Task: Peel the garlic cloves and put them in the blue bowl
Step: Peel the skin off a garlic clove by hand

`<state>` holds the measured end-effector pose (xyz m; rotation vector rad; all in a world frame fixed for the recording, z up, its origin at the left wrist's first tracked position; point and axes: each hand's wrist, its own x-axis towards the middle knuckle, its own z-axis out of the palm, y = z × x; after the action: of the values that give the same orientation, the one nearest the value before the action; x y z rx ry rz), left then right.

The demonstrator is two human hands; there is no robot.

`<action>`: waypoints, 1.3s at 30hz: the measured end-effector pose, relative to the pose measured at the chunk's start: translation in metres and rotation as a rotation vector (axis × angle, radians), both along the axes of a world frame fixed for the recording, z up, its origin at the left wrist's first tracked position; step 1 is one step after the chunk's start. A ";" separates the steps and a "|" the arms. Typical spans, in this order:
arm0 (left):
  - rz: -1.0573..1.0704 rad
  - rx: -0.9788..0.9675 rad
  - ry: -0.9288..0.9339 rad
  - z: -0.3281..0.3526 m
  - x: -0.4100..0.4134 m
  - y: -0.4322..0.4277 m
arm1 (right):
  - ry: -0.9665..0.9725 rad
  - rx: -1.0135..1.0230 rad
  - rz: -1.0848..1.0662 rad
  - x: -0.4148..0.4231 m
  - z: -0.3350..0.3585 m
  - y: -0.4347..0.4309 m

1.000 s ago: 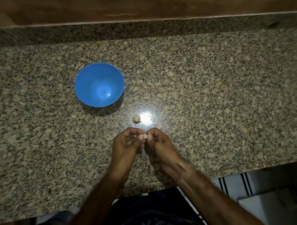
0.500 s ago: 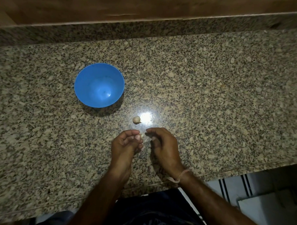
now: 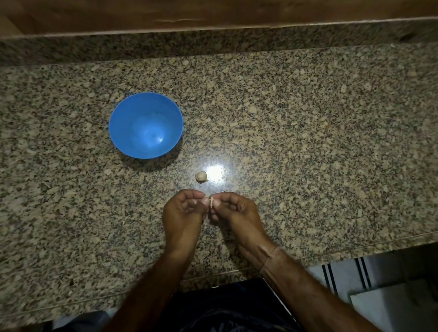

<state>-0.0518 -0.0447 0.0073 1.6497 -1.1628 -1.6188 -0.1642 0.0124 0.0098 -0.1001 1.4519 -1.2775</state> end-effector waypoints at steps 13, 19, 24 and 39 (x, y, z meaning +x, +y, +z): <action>-0.178 -0.258 -0.292 0.007 0.000 -0.007 | -0.293 0.016 -0.044 -0.014 0.003 0.003; -0.241 -0.326 -0.281 0.008 0.002 -0.003 | -0.286 -0.021 -0.035 -0.017 0.009 0.004; -0.292 -0.354 -0.204 0.021 -0.001 0.002 | -0.201 -0.029 -0.007 -0.013 0.008 0.003; -0.268 -0.312 -0.349 0.020 -0.003 0.006 | 0.014 -0.013 0.002 -0.005 0.012 0.003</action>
<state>-0.0545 -0.0384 0.0276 1.6607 -1.7795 -1.2383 -0.1695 0.0149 0.0221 -0.1195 1.4556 -1.2864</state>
